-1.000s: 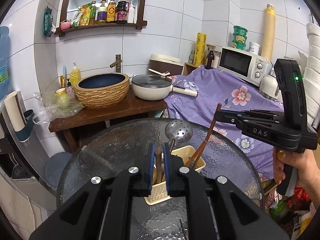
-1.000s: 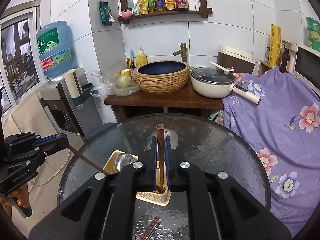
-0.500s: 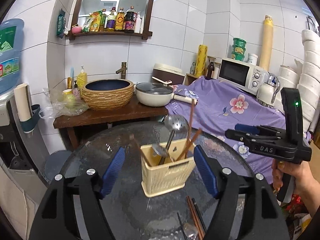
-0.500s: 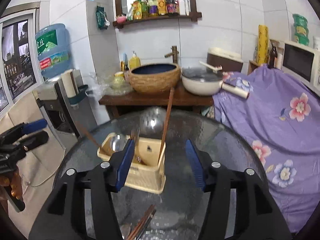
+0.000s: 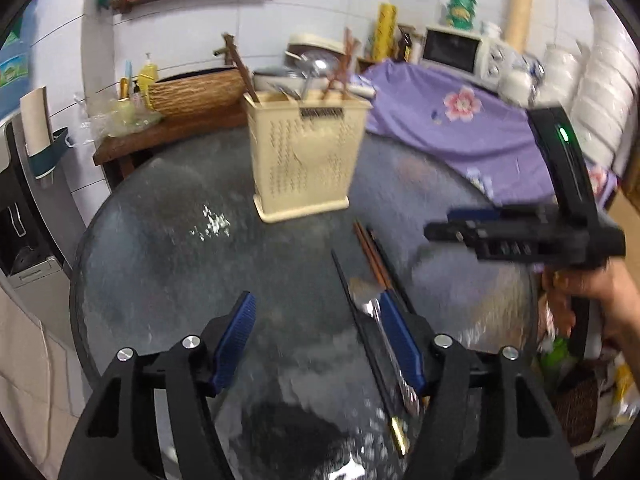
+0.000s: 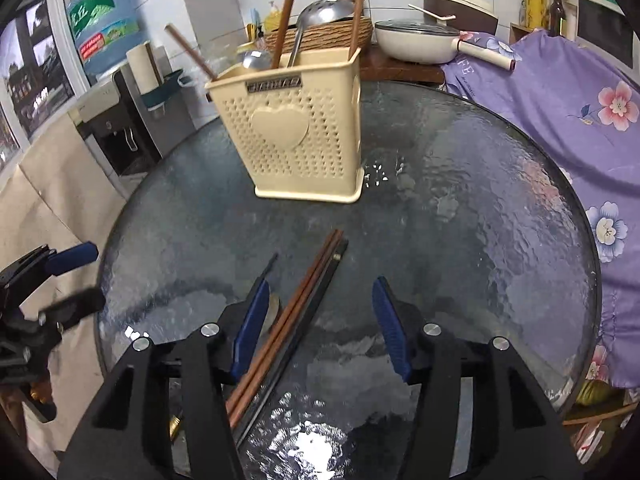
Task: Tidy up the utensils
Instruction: 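Grasp a black chopstick with the left tool while the right tool grasps another black chopstick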
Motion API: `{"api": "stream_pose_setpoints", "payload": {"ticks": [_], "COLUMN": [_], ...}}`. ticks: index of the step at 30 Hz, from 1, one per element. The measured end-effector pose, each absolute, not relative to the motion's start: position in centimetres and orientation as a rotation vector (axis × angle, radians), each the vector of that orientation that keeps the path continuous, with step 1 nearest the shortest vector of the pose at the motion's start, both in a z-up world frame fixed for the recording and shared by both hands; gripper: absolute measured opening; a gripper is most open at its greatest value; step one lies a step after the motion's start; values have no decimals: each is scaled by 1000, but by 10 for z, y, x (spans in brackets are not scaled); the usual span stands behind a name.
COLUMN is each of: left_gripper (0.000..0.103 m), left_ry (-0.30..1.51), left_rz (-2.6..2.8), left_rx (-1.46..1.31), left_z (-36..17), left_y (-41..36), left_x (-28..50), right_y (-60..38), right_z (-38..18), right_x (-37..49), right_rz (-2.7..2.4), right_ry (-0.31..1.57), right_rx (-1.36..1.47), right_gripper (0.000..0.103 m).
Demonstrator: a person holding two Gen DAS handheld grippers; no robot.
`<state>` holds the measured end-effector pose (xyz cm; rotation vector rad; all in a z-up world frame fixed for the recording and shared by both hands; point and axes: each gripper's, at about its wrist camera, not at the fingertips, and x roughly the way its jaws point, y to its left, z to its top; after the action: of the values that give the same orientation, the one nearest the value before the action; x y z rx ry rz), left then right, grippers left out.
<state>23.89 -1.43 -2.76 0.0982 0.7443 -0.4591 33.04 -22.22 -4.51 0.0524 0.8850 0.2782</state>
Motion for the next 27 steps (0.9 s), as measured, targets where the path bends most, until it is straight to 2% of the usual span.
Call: {"api": "stream_pose_setpoints", "payload": {"ticks": [5,13,20,27], "left_gripper": [49,44,39,35], "left_ry": [816,857,811,798], "left_rz": [-537,-565,-483,-414], "left_rx": [150,138,91,72], "left_z": [-56,-81,-77,-67], "left_y": [-29,-38,-46,-45], "left_x": [199,173,214,266], "right_y": [-215,-215,-219,-211], "right_z": [-63,-76,-85,-101], "right_x": [327,327,345,374], "right_rz": [267,247,216,184], "right_ry": [913,931,957,1010], "right_rx": [42,64,89,119], "right_gripper": [53,50,46,37]}}
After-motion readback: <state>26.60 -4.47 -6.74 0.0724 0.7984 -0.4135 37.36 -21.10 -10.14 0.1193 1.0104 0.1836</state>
